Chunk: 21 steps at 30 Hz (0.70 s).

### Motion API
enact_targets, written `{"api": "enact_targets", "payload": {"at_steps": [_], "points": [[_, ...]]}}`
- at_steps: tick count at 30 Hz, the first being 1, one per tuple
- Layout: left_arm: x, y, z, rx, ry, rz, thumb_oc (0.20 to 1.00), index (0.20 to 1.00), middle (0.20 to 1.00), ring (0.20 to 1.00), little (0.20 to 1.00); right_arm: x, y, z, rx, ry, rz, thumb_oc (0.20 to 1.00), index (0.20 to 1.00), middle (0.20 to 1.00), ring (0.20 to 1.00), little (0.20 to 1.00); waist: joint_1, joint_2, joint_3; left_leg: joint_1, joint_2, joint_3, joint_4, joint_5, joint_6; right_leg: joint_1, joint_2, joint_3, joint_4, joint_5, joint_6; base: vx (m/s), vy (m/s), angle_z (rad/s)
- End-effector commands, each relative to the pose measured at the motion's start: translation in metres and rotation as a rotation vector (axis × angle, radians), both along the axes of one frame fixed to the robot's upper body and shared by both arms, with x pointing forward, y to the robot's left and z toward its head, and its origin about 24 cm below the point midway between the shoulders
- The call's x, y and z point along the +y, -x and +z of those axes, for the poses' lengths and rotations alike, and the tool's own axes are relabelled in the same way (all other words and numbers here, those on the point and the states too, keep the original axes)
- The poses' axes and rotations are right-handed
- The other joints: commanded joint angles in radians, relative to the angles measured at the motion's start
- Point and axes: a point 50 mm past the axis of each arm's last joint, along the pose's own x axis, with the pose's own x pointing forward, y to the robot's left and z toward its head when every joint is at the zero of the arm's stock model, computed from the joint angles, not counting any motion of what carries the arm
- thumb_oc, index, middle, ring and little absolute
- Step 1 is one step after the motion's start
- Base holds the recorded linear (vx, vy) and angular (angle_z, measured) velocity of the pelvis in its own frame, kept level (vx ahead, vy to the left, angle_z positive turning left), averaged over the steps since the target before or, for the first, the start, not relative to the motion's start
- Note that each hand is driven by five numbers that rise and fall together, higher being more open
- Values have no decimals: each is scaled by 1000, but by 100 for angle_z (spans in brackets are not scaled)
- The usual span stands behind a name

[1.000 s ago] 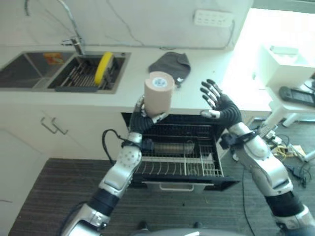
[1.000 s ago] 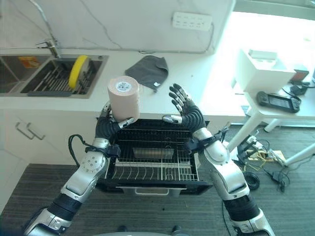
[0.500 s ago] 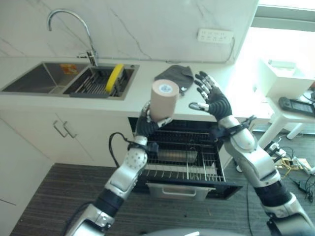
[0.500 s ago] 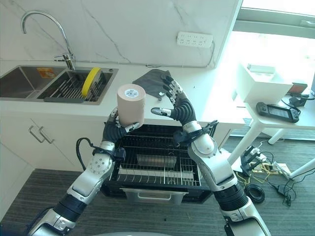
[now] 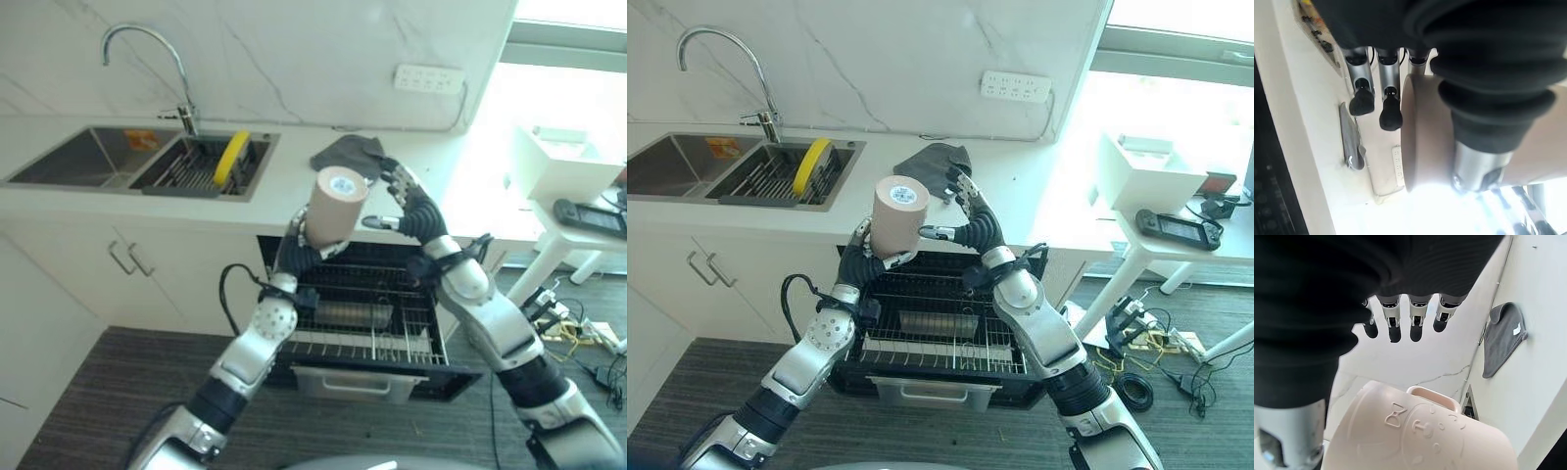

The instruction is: Place the dishes in the dishwasher.

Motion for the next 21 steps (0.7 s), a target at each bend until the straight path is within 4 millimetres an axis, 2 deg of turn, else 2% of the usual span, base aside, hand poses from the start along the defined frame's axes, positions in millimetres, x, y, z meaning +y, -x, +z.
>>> {"api": "enact_targets", "payload": {"at_steps": [1, 7, 12, 21], "points": [[-11, -16, 41, -201, -40, -20, 200, 200, 200, 200, 200, 9, -9, 39, -150, -33, 6, 1000, 1000, 1000, 1000, 1000, 30, -6, -9, 37, 45, 13, 3, -121, -16, -6, -42, -56, 1, -41, 35, -15, 9, 3], [-10, -16, 52, -245, -24, 19, 200, 200, 200, 200, 200, 14, -13, 38, -118, -69, 12, 1000, 1000, 1000, 1000, 1000, 40, -6, -12, 36, 43, 6, 3, -121, -15, -3, -44, -66, 1, -41, 34, -14, 7, 4], [-8, -16, 62, -254, 22, 47, 200, 200, 200, 200, 200, 22, -13, 37, -54, -178, 59, 1000, 1000, 1000, 1000, 1000, 50, -5, -9, 33, 38, -4, 3, -120, -14, 1, -46, -77, 1, -43, 34, -14, 1, 3], [-17, -15, 65, -237, 48, 70, 200, 200, 200, 200, 200, 34, -13, 34, 8, -255, 101, 1000, 1000, 1000, 1000, 1000, 61, -6, -5, 26, 33, -11, 3, -118, -13, 6, -47, -98, 1, -47, 30, -4, 2, 8]]}}
